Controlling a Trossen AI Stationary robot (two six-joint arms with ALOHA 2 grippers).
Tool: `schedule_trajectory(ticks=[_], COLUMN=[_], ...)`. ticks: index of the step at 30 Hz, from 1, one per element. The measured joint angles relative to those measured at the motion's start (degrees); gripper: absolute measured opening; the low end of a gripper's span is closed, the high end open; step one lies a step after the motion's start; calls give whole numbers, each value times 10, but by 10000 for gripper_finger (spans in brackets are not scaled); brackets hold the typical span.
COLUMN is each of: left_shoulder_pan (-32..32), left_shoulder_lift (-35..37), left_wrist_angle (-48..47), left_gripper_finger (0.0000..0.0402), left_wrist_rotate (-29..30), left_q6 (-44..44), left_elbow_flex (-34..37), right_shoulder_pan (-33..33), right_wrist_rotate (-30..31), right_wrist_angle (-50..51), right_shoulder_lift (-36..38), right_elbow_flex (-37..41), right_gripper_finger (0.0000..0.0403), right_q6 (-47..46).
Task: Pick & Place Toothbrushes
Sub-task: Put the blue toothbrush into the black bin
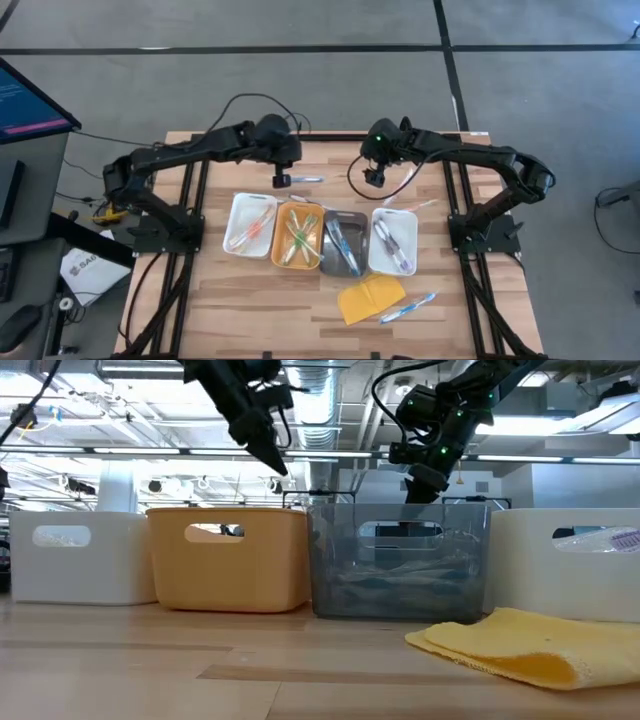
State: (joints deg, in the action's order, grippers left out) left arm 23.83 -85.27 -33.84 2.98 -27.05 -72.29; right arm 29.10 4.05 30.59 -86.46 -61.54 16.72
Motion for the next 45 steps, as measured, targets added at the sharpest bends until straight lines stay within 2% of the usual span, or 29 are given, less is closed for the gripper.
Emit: schedule_trajectory(ticks=[3, 9, 14, 15, 19, 21, 22, 25, 27, 29, 32, 34, 36, 38, 40, 45], left_shoulder_pan=[0, 0, 4, 4, 2, 1, 1, 1, 1, 1, 1, 1, -1, -3, -4, -10], left_shoulder_lift=[7, 6, 28, 33, 66, 90, 103, 148, 182, 212, 258, 285, 308, 326, 340, 351], left_wrist_angle=[2, 7, 12, 14, 59, 77, 84, 116, 140, 166, 200, 210, 230, 242, 252, 278], left_gripper_finger=[1, 7, 2, 2, 2, 3, 3, 3, 3, 3, 3, 3, 3, 3, 3, 3], left_wrist_rotate=[-2, -33, -38, -38, -39, -40, -42, -64, -74, -86, -95, -103, -111, -116, -121, -136], left_q6=[5, 50, 89, 95, 109, 115, 123, 139, 150, 158, 171, 174, 175, 177, 183, 188], left_elbow_flex=[0, 9, 57, 71, 126, 153, 165, 205, 234, 261, 296, 317, 333, 344, 357, 383], right_shoulder_pan=[0, -25, -84, -96, -132, -134, -133, -124, -120, -118, -118, -120, -123, -128, -127, -111], right_wrist_rotate=[-6, -65, -72, -60, 57, 88, 81, -15, -41, -41, -31, -35, -18, 37, 59, 47], right_wrist_angle=[-40, -219, -245, -259, -284, -268, -238, -105, -56, -21, 50, 104, 129, 120, 120, 59], right_shoulder_lift=[0, -18, -52, -62, -122, -157, -174, -219, -252, -271, -294, -308, -316, -323, -329, -339], right_elbow_flex=[0, 0, -6, -9, -38, -67, -91, -163, -208, -249, -304, -318, -319, -320, -320, -320], right_gripper_finger=[389, 389, 389, 389, 389, 388, 388, 385, 385, 385, 385, 384, 384, 384, 384, 384], right_q6=[19, 43, 106, 106, 116, 102, 99, 144, 146, 145, 83, 99, 130, 135, 138, 164])
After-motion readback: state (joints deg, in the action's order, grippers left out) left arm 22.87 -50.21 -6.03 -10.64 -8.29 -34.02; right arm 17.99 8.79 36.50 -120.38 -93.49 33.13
